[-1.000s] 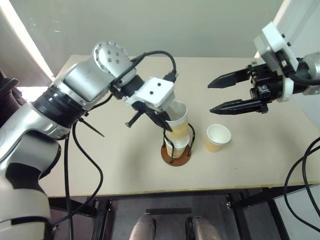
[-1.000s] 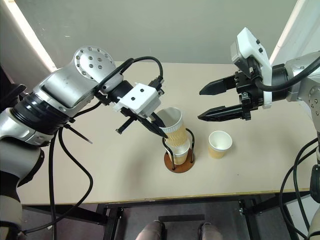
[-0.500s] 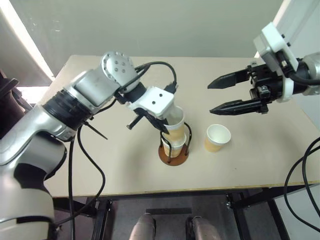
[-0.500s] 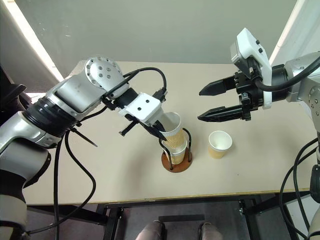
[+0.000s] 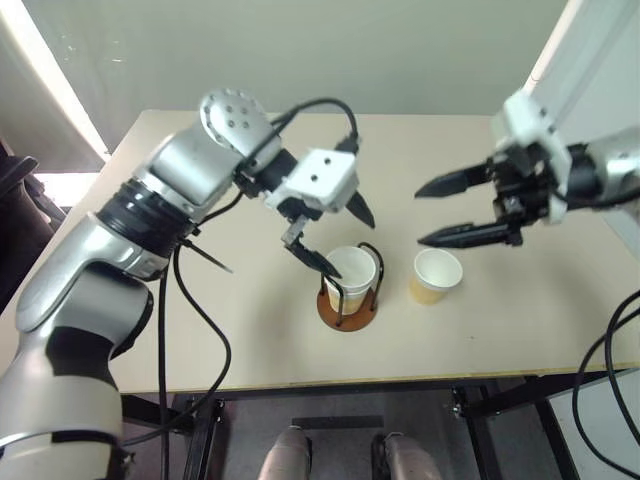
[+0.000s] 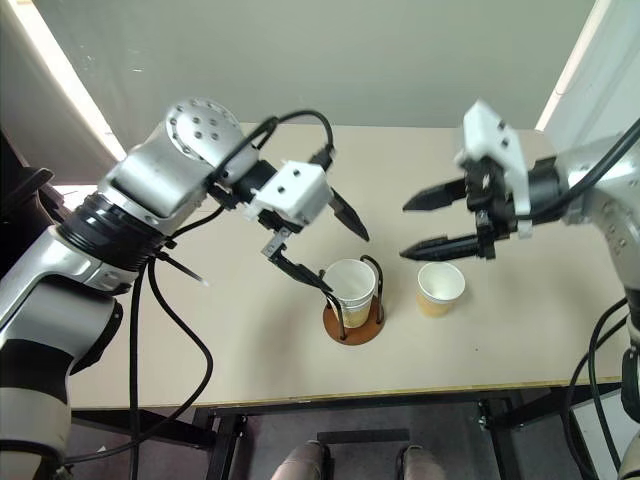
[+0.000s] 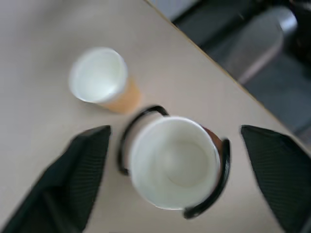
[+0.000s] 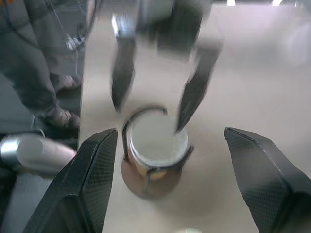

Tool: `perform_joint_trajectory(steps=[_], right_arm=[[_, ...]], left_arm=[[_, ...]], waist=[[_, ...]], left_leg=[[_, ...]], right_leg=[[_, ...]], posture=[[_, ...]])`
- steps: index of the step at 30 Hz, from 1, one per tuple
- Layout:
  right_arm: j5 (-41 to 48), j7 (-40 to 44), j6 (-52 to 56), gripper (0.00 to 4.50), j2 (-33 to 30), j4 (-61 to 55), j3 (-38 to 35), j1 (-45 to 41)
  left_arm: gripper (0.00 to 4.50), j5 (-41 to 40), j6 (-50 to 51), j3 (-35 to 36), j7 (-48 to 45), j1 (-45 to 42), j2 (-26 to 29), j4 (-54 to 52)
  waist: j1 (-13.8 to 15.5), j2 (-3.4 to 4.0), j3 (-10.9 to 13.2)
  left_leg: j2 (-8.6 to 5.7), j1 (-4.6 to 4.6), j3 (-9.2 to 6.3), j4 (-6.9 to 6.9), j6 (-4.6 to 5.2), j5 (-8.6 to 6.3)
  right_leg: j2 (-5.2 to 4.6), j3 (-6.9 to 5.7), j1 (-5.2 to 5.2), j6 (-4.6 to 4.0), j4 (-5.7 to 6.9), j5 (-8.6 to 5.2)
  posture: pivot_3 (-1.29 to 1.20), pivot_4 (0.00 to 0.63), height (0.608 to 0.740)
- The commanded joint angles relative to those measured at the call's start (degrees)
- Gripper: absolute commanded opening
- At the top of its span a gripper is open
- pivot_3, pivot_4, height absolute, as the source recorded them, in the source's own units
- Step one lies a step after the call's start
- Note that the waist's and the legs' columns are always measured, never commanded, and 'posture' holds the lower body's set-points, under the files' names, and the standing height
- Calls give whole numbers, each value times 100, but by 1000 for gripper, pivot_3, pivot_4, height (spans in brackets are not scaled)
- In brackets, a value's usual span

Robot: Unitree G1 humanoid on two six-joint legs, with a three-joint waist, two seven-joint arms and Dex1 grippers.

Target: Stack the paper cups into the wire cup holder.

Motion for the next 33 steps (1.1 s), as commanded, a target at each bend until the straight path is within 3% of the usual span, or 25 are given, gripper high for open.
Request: perform_joint_trajectory(steps=[1,8,13,26,29,33], right_arm=[[-220,135,-400,3630,-189,-314,36,218],[-1740,333,-2003,3630,-211,270,994,598],[-2344,485,-2761,3630,1,978,1264,590],[-3541,804,-3956,3630,484,2266,1591,421],[-3708,810,-4060,2984,619,2385,1589,372],[-3710,920,-4028,1617,756,2306,1501,367]], left_arm=[[4464,59,255,623,-188,85,62,-16],[4464,471,699,1483,72,693,406,-374],[4464,880,834,1884,398,1038,538,-595],[4464,876,1865,2790,806,1934,990,-1602],[4500,906,1930,2889,853,2068,1061,-1689],[4500,905,1976,3000,882,2239,1182,-1782]], waist=[[2,4,0],[-32,3,-2],[-24,4,-2],[-41,3,-2],[-52,4,-2],[-52,4,-2]], left_leg=[[1,1,-2,0,0,0],[4,16,-2,5,5,-2],[5,18,-4,11,8,-2],[5,24,-2,1,11,-4],[6,30,-2,-2,11,-4],[6,34,-2,-8,11,-4]], right_leg=[[-1,0,0,2,-1,1],[2,5,10,7,1,4],[1,7,11,10,5,6],[-2,9,11,1,6,6],[-1,10,11,-6,10,6],[-1,10,11,-15,12,4]], posture=[[0,150,740],[0,150,740],[0,150,740],[0,150,740],[0,150,740],[0,150,740]])
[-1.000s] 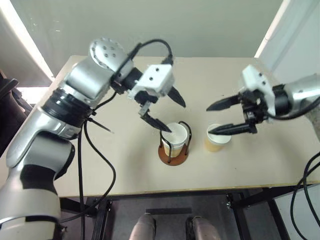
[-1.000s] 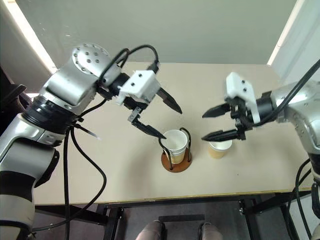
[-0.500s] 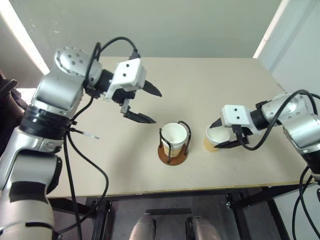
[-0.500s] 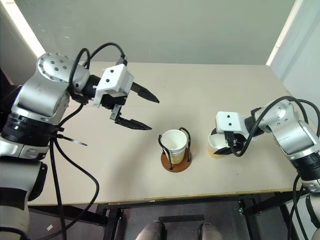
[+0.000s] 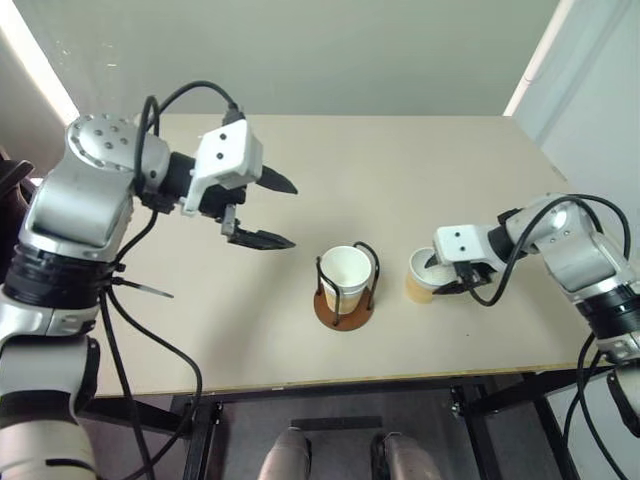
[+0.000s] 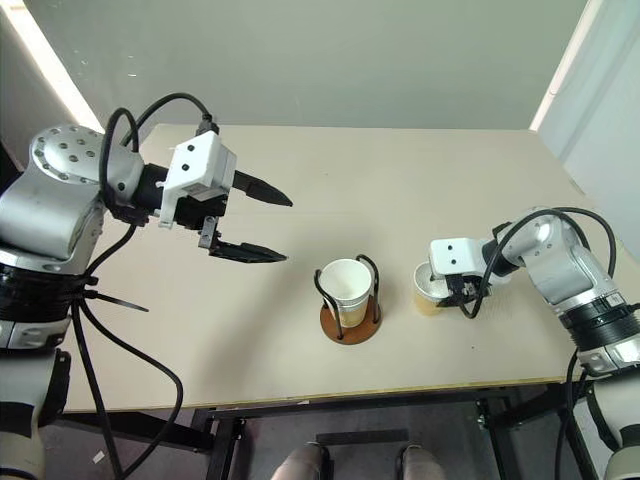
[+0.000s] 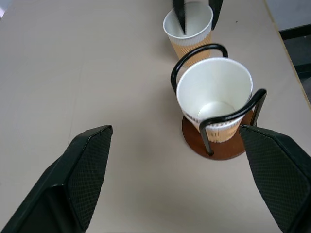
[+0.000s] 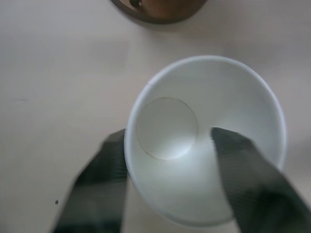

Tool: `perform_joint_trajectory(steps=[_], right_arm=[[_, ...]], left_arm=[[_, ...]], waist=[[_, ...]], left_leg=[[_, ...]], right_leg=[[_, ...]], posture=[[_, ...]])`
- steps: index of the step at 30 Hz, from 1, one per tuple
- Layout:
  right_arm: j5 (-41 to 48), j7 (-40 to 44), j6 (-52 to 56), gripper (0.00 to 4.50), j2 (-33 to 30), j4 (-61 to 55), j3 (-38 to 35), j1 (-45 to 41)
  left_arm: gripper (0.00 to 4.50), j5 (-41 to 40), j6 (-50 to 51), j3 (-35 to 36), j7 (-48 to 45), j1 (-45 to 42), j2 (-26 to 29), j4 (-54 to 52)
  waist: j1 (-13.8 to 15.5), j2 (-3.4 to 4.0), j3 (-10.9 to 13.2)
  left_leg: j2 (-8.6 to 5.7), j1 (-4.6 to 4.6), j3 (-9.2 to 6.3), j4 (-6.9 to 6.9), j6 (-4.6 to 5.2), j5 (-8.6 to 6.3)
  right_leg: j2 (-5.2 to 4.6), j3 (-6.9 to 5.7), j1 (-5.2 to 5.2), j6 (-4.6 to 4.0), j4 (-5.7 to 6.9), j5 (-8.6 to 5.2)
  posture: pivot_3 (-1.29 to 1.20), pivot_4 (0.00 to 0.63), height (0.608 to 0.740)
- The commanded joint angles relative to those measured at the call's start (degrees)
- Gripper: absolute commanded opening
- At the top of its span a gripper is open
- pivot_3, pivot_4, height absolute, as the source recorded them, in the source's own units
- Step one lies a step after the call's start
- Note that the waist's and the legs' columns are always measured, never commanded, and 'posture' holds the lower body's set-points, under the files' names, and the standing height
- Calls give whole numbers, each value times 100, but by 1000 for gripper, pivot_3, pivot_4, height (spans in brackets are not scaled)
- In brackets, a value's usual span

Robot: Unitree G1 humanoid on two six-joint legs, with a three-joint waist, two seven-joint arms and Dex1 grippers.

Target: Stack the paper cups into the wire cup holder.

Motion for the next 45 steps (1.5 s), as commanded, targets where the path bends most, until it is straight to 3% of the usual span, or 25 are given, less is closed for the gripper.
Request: perform_joint_trajectory(steps=[1,5,12,18,23,28,35,45], right_arm=[[-21,91,-48,1299,24,-116,-108,-170],[3,161,-74,26,24,-158,-170,-185],[462,556,301,26,-209,-517,-578,-520],[1403,867,1493,26,200,-1079,-870,-2108],[1667,868,1822,26,600,-1288,-757,-2766],[1884,871,1975,26,905,-1462,-598,-2721],[2065,878,1884,26,719,-1561,-322,-2170],[1538,846,1197,26,1024,-1232,81,-2022]], left_arm=[[4500,23,37,302,44,56,156,-224],[4500,67,-13,395,45,246,309,-244],[4500,-6,14,642,-46,585,674,-243],[4500,-264,222,769,-136,724,681,-382],[4500,-257,178,690,-173,773,647,-414],[4500,-225,142,663,-160,808,623,-425],[4500,-163,77,671,-208,930,730,-486],[4500,-162,132,688,-123,969,695,-592]], waist=[[2,0,0],[0,0,0],[-8,2,1],[-64,2,1],[-67,-1,-1],[-70,0,0],[-65,0,0],[-73,0,0]], left_leg=[[0,0,0,-1,0,0],[0,0,0,-1,-2,-1],[0,0,0,-6,-4,-3],[-1,4,0,-37,-7,-2],[2,18,-7,-69,-12,1],[2,14,-6,-70,-22,6],[2,14,-6,-73,-31,11],[7,18,-7,-75,-31,12]], right_leg=[[0,0,0,-1,0,-1],[0,0,0,-25,-1,-14],[0,0,-1,-46,-1,-26],[5,3,-16,-72,1,-31],[9,-7,-16,-115,5,-55],[8,-8,-20,-119,4,-58],[7,-9,-20,-120,5,-59],[9,-10,-22,-120,14,-58]], posture=[[0,150,740],[0,150,740],[0,150,740],[0,150,740],[0,150,740],[0,150,740],[0,150,740],[0,150,740]])
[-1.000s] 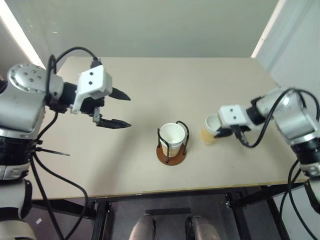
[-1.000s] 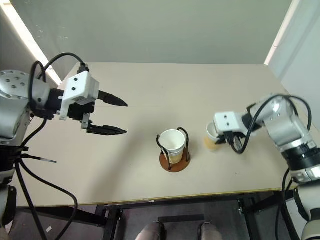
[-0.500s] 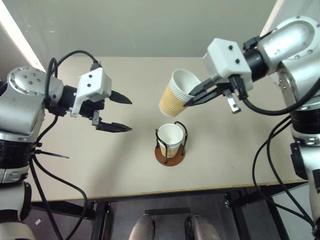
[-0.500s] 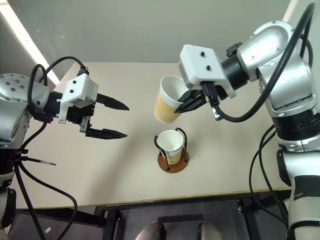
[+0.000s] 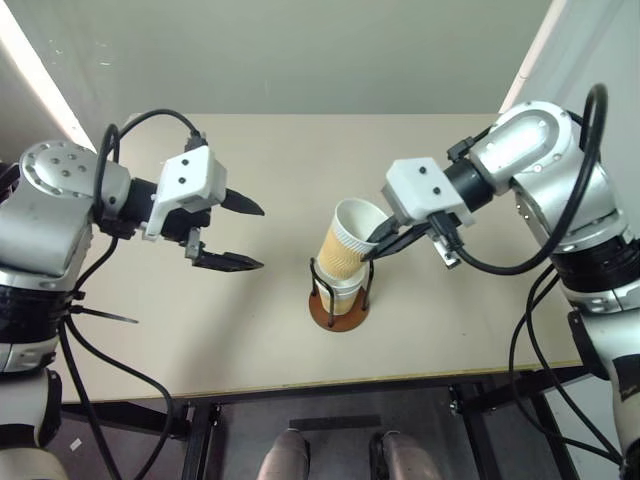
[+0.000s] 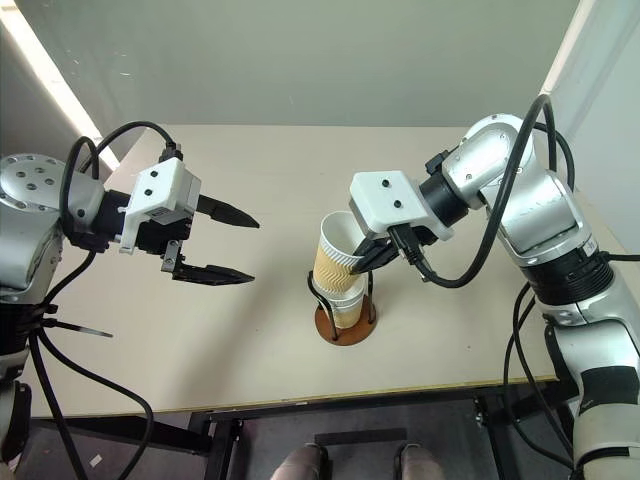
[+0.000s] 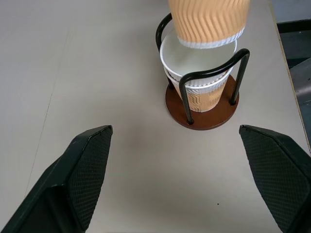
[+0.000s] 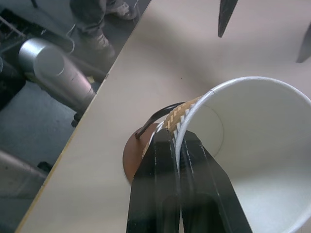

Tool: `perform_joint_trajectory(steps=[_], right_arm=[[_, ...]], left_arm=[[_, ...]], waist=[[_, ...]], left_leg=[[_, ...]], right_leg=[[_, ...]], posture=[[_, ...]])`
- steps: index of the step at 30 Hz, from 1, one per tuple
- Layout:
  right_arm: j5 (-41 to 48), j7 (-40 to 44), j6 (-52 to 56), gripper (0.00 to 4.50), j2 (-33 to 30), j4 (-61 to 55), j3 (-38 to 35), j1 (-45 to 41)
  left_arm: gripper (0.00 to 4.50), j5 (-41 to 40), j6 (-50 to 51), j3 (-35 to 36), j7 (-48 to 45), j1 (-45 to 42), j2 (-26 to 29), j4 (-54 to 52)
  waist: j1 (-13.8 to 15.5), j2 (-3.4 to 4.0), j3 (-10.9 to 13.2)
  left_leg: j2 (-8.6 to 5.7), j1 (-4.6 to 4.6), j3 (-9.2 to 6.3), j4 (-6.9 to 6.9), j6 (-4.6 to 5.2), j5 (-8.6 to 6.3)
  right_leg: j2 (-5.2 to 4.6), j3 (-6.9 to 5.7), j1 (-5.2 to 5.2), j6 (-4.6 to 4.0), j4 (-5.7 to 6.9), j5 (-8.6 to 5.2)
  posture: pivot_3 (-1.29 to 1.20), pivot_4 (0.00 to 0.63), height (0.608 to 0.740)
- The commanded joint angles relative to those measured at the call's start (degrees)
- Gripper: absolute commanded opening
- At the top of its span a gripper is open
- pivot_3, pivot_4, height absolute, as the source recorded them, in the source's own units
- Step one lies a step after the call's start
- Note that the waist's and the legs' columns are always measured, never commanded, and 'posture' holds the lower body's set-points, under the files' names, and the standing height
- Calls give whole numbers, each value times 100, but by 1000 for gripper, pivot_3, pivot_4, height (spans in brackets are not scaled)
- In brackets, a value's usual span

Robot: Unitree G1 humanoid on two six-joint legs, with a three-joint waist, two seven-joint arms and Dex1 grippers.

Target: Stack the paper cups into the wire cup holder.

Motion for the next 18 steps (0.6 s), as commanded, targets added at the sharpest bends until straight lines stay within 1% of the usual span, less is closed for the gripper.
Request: perform_joint_trajectory(steps=[1,6,14,18], right_arm=[[-240,-16,-310,26,133,117,94,-75],[-422,1,-545,26,251,245,168,-70],[-709,27,-967,26,222,449,277,-50],[-560,27,-865,26,178,347,293,-67]], left_arm=[[4500,22,-11,130,28,-19,46,-166],[4500,12,0,150,50,-6,53,-186],[4500,-6,18,173,81,34,53,-230],[4500,11,2,149,77,10,35,-206]], waist=[[0,0,0],[1,0,0],[1,0,0],[1,0,0]], left_leg=[[0,0,0,0,0,0],[0,-1,-1,-1,0,0],[0,-1,-1,-1,0,-1],[0,-1,-1,-1,0,-1]], right_leg=[[0,0,0,0,0,0],[0,-1,-1,-1,0,1],[-1,-1,-1,-2,0,1],[-1,-1,-1,-3,0,2]], posture=[[0,150,740],[0,150,740],[0,150,740],[0,150,740]])
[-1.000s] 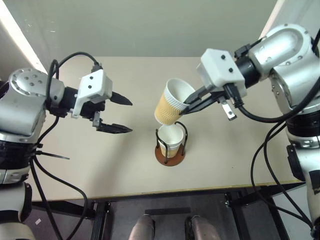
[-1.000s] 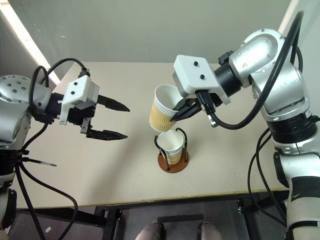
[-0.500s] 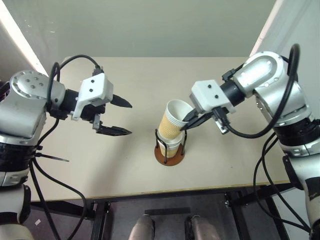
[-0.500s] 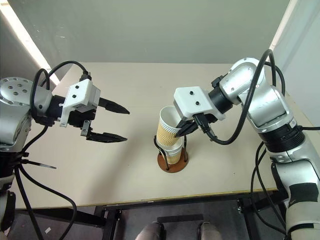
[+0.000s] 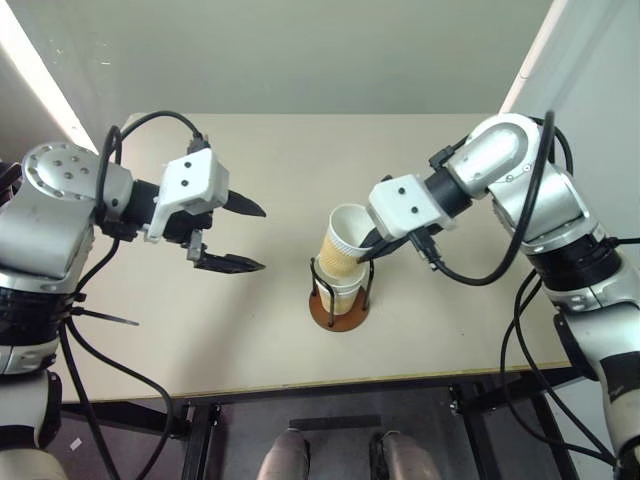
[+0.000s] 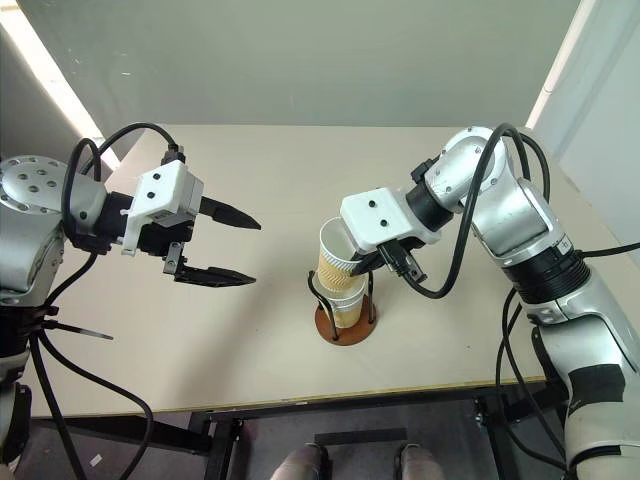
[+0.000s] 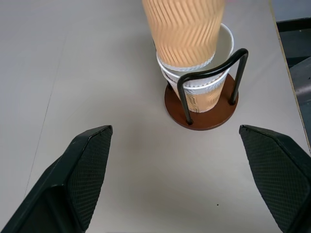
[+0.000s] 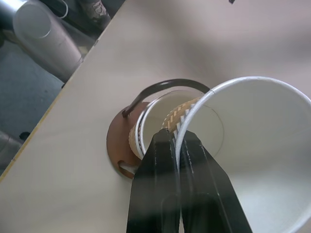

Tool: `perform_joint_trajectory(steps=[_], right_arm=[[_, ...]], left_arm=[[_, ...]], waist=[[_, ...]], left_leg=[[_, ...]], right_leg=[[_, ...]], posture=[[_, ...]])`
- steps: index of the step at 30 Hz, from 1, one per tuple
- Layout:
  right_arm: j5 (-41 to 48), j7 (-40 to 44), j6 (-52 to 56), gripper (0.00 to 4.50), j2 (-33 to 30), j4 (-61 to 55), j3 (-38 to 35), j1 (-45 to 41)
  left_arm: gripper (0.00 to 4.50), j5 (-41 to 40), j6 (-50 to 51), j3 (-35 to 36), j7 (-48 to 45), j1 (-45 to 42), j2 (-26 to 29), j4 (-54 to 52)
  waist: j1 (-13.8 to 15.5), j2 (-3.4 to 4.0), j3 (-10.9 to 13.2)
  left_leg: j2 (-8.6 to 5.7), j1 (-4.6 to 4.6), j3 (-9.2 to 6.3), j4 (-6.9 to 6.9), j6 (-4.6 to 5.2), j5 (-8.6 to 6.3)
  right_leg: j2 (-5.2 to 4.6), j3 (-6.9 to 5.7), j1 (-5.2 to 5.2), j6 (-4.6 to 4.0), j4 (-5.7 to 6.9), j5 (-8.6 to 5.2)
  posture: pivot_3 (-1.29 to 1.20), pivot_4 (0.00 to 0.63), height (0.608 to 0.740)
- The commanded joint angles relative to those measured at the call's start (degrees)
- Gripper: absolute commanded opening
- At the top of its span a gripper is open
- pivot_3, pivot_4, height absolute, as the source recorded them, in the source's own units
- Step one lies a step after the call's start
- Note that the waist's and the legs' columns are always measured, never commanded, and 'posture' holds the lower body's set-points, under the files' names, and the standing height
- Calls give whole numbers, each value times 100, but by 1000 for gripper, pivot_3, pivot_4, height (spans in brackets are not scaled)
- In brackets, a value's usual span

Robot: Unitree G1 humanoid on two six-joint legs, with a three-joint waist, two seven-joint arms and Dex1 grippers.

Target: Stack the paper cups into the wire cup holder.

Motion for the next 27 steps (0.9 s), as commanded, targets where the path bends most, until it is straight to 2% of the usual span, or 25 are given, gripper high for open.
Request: perform_joint_trajectory(steps=[1,3,12,19,27], right_arm=[[241,26,170,213,-52,-207,-73,-77],[464,26,462,608,-51,-323,-110,-96],[697,-474,1233,3632,363,-298,-567,-251],[1120,-2762,2550,3632,1293,139,-1973,123],[896,-4802,2357,3632,1614,1271,-2945,805]], left_arm=[[4500,21,-27,139,30,-43,32,-96],[4500,31,-38,131,27,-49,30,-87],[4500,37,-39,153,46,-15,45,-126],[4500,-64,378,690,1033,198,-250,2],[4500,-396,901,1613,2354,628,-863,92]], waist=[[0,0,0],[0,0,0],[-2,0,0],[-2,-1,-1],[30,0,0]], left_leg=[[0,0,0,0,0,0],[0,0,0,-1,0,0],[0,0,0,-1,0,0],[2,3,-3,-7,-7,4],[-1,2,-5,-7,-20,11]], right_leg=[[0,0,0,0,0,0],[0,0,0,0,0,0],[0,0,0,0,-1,0],[0,-5,-2,-2,1,0],[-1,-5,-2,-3,-1,13]], posture=[[0,150,740],[0,150,740],[0,150,740],[0,150,740],[0,150,740]])
